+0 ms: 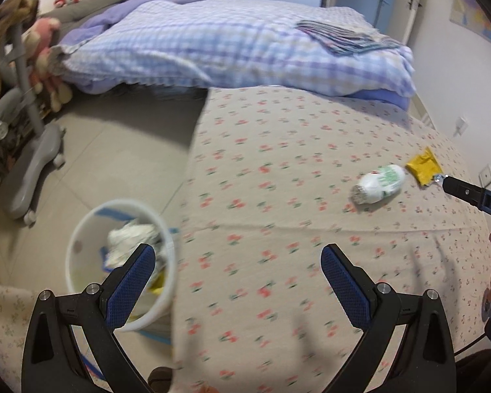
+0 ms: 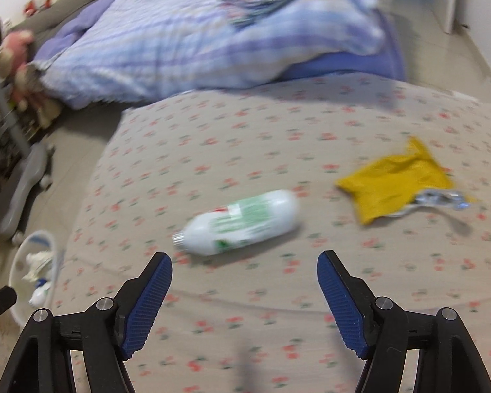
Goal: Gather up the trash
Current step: 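Move both open tools back toward the second yogurt bottle and yellow wrapper, then grasp the second yogurt bottle with the left tool while the right tool grasps the yellow wrapper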
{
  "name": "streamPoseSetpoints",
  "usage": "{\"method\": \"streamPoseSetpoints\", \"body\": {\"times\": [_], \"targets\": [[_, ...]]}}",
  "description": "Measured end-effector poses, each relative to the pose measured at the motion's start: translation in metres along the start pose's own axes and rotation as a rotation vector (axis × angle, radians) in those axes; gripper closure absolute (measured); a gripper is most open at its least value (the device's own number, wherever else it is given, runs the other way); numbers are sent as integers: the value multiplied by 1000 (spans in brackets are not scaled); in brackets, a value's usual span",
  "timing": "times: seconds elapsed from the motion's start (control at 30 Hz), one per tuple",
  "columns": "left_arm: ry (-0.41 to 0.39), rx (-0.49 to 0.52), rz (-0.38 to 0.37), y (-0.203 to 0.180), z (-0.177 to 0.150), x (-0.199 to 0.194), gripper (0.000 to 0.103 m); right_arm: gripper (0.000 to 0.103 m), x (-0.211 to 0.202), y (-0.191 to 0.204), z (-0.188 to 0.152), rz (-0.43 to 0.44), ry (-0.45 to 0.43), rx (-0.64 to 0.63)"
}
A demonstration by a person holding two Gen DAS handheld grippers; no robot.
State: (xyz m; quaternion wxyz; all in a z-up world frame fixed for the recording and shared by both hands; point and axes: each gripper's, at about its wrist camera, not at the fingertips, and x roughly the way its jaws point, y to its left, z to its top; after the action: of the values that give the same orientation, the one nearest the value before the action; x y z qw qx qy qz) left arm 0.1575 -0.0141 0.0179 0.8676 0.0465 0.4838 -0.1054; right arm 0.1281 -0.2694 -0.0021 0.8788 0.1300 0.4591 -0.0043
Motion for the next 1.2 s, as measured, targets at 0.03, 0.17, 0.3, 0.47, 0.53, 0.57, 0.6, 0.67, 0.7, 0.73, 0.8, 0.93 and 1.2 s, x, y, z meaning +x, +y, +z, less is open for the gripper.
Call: {"method": "streamPoseSetpoints", "body": {"times": [0.03,0.17,0.3,0.47,0.53,0.57,0.6,0.67,0.7,0.73,0.8,0.93,1.2], "targets": [[1,10,-7,-8,3,3,1,25,-1,-8,2,-7,-2,14],[12,60,-28,-45,17,17,1,25,-5,-41,6,-37,-12,74],[28,95,-45,-74,29,36,1,25,-5,-64,10,-67,-15,113],[48,132,-44,-104,43,66,1,25,-3,-100,16,-92,-18,181],[52,131,-56,-115,49,77,1,25,-1,-113,17,-108,-19,205],[51,130,-67,-120,51,82,1,25,0,-120,18,-116,-19,216],[51,131,-80,-123,54,85,1,25,1,-128,19,-125,-20,232],[51,138,-105,-131,58,91,1,25,4,-140,20,-132,-19,260],[50,146,-119,-136,59,95,1,25,7,-147,21,-132,-17,278],[49,153,-129,-140,60,97,2,25,10,-153,22,-131,-15,295],[45,174,-154,-149,62,103,5,25,18,-162,22,-133,-12,321],[45,218,-195,-162,62,115,13,25,35,-174,25,-140,-10,359],[78,288,-225,-179,57,137,27,28,68,-195,29,-149,-31,378]]}}
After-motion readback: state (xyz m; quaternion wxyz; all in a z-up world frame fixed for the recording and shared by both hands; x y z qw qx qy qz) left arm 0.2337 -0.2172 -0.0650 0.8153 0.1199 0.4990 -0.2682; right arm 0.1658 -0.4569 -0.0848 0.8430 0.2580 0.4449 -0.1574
